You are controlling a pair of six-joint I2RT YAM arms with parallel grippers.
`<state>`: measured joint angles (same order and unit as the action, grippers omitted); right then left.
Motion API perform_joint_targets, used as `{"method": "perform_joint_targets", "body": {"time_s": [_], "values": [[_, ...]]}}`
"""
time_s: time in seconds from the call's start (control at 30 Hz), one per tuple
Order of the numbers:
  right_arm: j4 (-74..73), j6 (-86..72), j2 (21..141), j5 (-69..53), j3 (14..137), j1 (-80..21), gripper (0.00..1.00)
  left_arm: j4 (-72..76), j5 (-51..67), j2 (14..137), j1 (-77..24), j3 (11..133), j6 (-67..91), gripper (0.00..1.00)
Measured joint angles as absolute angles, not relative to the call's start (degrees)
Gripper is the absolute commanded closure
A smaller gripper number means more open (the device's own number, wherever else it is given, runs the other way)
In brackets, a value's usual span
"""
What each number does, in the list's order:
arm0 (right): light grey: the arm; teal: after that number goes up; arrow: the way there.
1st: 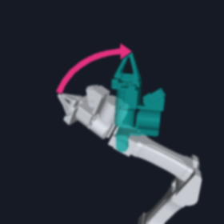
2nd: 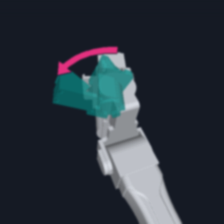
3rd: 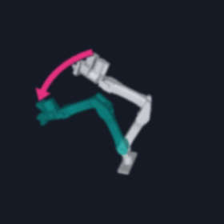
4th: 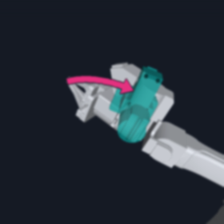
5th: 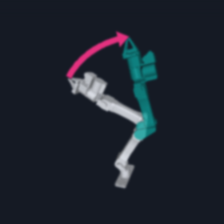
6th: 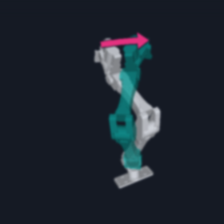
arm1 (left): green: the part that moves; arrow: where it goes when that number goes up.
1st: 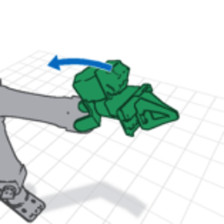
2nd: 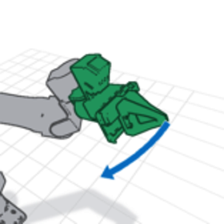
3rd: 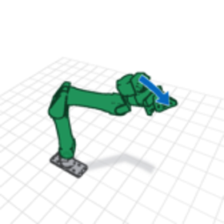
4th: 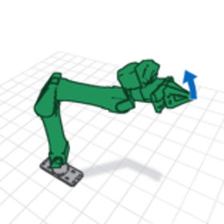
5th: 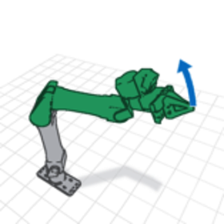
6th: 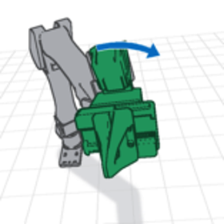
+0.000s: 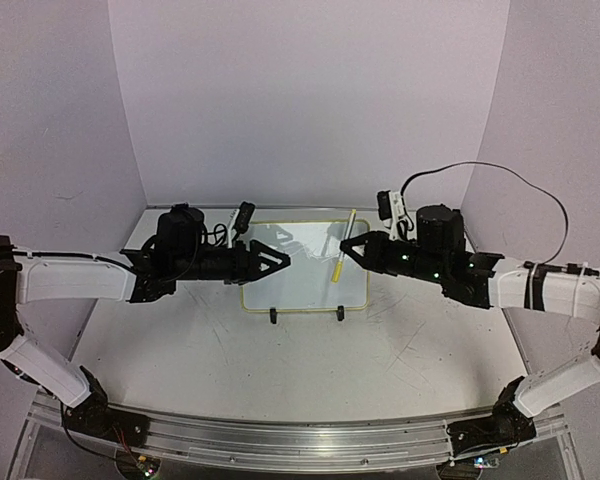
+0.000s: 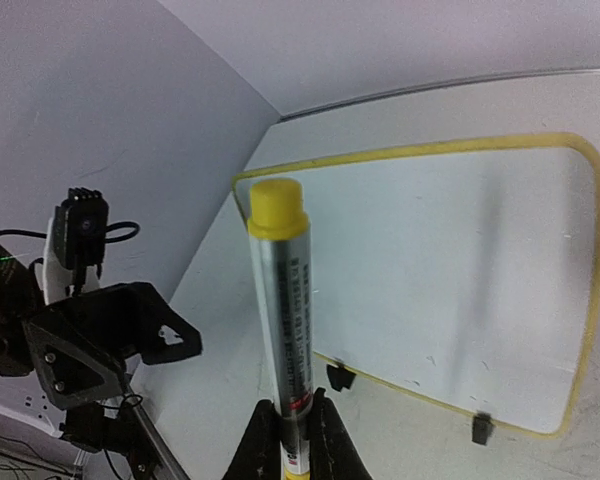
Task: Write a sentence on the whiteboard
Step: Pass from the right arm to the left
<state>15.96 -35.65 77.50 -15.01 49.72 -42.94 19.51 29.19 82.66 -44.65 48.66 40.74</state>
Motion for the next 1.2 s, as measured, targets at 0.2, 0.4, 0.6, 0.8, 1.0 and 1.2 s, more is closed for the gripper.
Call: {"method": "perform_joint_targets", "body": {"time_s": [0.2, 0.4, 0.6, 0.8, 1.0, 1.2], "values": [[27.9, -35.9, 83.7, -17.7, 54.2, -45.5, 1.0, 23.0, 30.5, 82.7, -47.1, 48.7, 41.0, 0.38], [35.8, -37.4, 86.2, -19.2, 55.4, -47.5, 1.0, 24.0, 30.5, 82.7, -47.3, 48.8, 41.7, 0.51], [38.6, -38.8, 87.1, -20.8, 55.4, -48.6, 1.0, 24.5, 30.6, 82.8, -47.3, 50.5, 41.3, 0.58], [41.3, -39.8, 88.8, -22.5, 55.5, -48.9, 1.0, 25.3, 31.7, 83.7, -47.3, 52.1, 40.3, 0.81], [43.0, -41.8, 90.0, -23.7, 55.9, -48.9, 1.0, 25.6, 32.5, 83.3, -47.7, 52.1, 37.7, 0.96], [43.5, -42.2, 90.0, -25.8, 55.9, -49.2, 0.77, 25.6, 32.7, 81.2, -47.9, 50.2, 33.9, 1.0]]}}
